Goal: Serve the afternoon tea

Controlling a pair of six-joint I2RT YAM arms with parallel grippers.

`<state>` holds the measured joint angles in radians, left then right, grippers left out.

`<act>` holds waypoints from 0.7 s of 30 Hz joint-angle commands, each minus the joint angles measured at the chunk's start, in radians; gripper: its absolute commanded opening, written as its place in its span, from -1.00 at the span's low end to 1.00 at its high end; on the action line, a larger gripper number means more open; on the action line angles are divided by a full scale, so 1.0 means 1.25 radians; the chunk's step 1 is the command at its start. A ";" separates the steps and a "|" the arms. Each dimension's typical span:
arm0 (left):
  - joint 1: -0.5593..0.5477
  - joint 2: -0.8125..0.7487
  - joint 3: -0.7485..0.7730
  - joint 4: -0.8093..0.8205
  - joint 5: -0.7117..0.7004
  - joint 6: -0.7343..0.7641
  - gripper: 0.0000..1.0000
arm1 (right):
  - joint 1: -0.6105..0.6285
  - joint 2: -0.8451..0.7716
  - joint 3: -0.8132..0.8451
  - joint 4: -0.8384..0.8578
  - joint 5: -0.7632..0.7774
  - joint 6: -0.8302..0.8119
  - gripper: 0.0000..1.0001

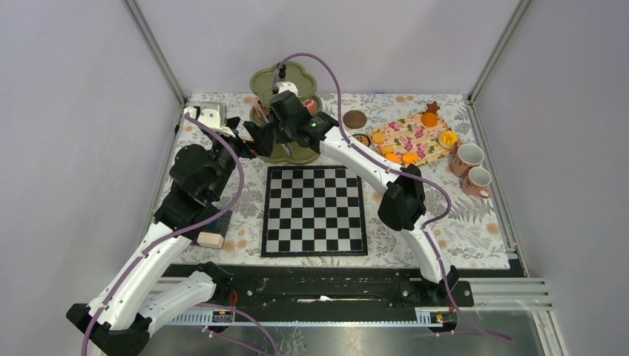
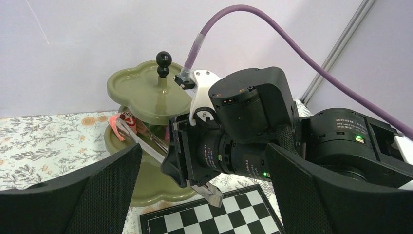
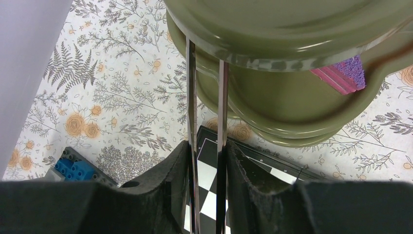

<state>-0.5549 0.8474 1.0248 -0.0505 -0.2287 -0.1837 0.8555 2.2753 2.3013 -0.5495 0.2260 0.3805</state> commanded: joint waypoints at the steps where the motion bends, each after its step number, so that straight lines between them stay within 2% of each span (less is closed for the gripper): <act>1: 0.005 -0.005 -0.001 0.037 0.004 0.001 0.98 | 0.003 -0.048 0.003 -0.008 0.030 -0.013 -0.28; 21: 0.006 0.002 -0.001 0.037 0.015 -0.004 0.98 | 0.005 -0.139 -0.106 -0.004 0.047 -0.020 -0.28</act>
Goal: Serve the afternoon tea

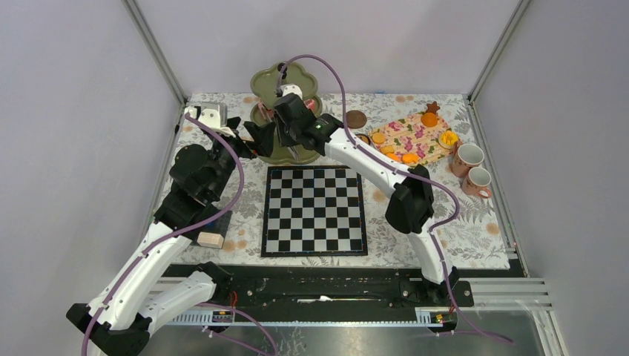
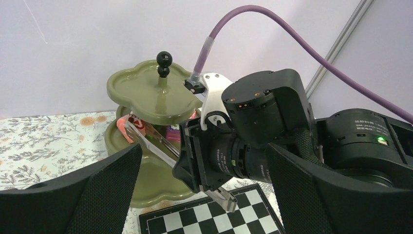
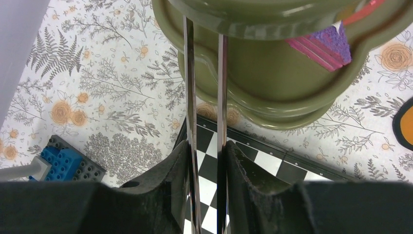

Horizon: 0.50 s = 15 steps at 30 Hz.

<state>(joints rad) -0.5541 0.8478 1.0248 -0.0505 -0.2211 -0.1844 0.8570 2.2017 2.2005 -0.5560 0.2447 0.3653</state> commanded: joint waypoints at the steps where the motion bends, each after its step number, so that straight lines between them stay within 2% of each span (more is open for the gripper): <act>1: 0.005 0.001 -0.001 0.037 0.009 -0.003 0.98 | 0.004 -0.088 -0.040 0.009 0.032 -0.007 -0.27; 10: 0.005 0.002 0.001 0.037 0.013 -0.005 0.98 | 0.004 -0.102 -0.080 0.032 0.043 -0.015 -0.21; 15: 0.005 0.002 0.001 0.038 0.015 -0.006 0.98 | 0.004 -0.078 -0.042 0.018 0.036 -0.021 0.01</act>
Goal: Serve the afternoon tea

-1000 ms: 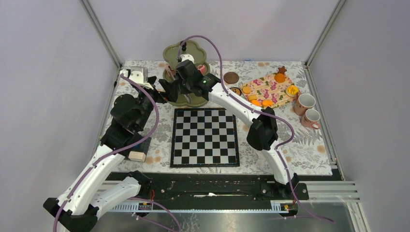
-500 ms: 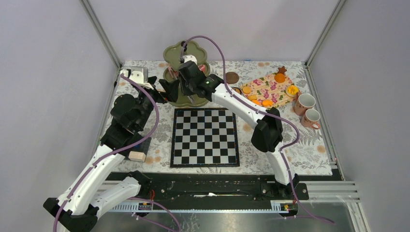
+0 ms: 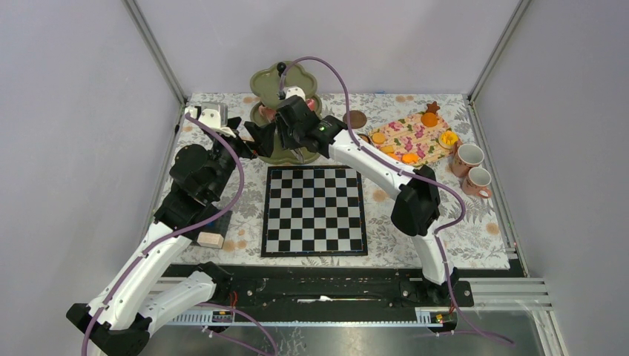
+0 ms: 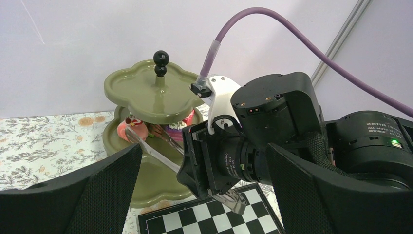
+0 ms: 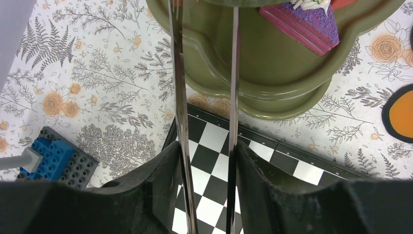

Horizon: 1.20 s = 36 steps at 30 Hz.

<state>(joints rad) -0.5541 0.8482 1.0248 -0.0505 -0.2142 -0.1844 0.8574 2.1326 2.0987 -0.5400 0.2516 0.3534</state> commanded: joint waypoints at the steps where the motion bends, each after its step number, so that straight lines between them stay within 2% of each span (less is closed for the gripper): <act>1: 0.005 0.001 0.001 0.037 0.009 -0.005 0.98 | 0.004 -0.018 0.056 -0.003 0.026 -0.010 0.04; 8: 0.005 0.000 0.000 0.037 0.011 -0.006 0.98 | 0.004 -0.029 0.074 -0.036 0.005 -0.003 0.13; 14: 0.005 0.003 -0.001 0.037 0.013 -0.007 0.98 | 0.004 -0.114 -0.027 -0.041 -0.047 0.009 0.10; 22: 0.005 0.014 0.000 0.037 0.020 -0.012 0.98 | 0.004 -0.376 -0.371 0.090 -0.072 -0.013 0.03; 28: 0.005 0.022 0.002 0.037 0.026 -0.016 0.98 | -0.008 -0.577 -0.615 0.134 0.038 -0.043 0.00; 31: 0.005 0.026 0.002 0.037 0.031 -0.019 0.98 | -0.073 -0.648 -0.702 0.139 0.040 -0.023 -0.03; 36: 0.005 0.033 0.004 0.037 0.037 -0.023 0.98 | -0.244 -0.733 -0.815 0.165 0.005 0.017 -0.05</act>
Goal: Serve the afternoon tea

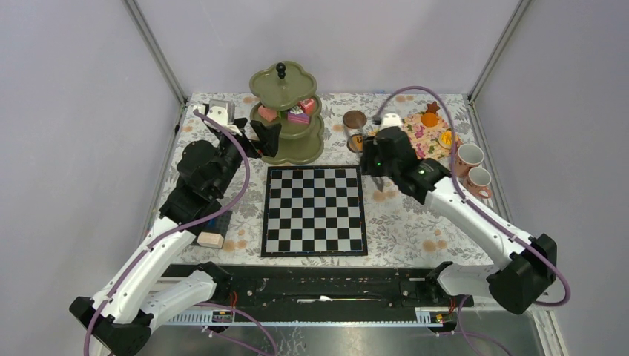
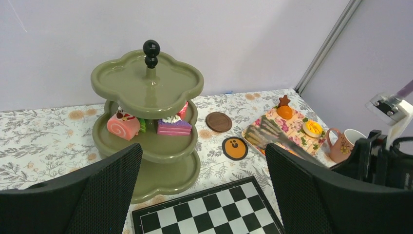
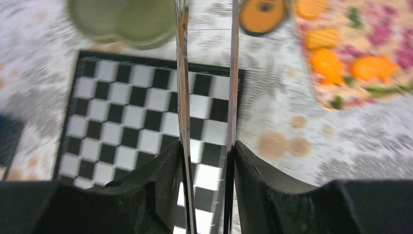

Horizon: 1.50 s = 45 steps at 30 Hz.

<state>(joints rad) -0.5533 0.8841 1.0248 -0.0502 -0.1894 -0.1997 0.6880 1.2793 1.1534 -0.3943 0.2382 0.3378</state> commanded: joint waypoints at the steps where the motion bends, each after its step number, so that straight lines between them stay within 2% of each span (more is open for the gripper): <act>1: 0.005 0.005 0.003 0.037 0.018 -0.012 0.98 | -0.143 -0.054 -0.066 0.050 0.011 0.035 -0.05; 8: 0.005 0.001 0.002 0.036 0.021 -0.013 0.98 | -0.362 0.039 -0.016 0.041 -0.024 0.074 -0.03; 12: 0.003 -0.002 0.000 0.037 0.020 -0.013 0.98 | -0.491 0.130 0.042 0.040 -0.133 0.132 -0.04; 17: 0.003 -0.003 -0.001 0.036 0.021 -0.014 0.98 | -0.584 0.226 0.118 0.055 -0.188 0.136 -0.03; 24: 0.003 -0.003 -0.003 0.037 0.023 -0.014 0.98 | -0.652 0.357 0.249 0.044 -0.242 0.090 0.03; 35: 0.002 0.007 -0.003 0.037 0.024 -0.016 0.98 | -0.682 0.544 0.506 -0.084 -0.282 0.014 0.12; 45: 0.002 0.015 -0.003 0.037 0.023 -0.016 0.98 | -0.700 0.594 0.550 -0.109 -0.293 -0.018 0.19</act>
<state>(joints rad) -0.5533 0.9005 1.0241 -0.0513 -0.1745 -0.2108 -0.1806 2.0136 1.7844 -0.5095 -0.1162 0.3569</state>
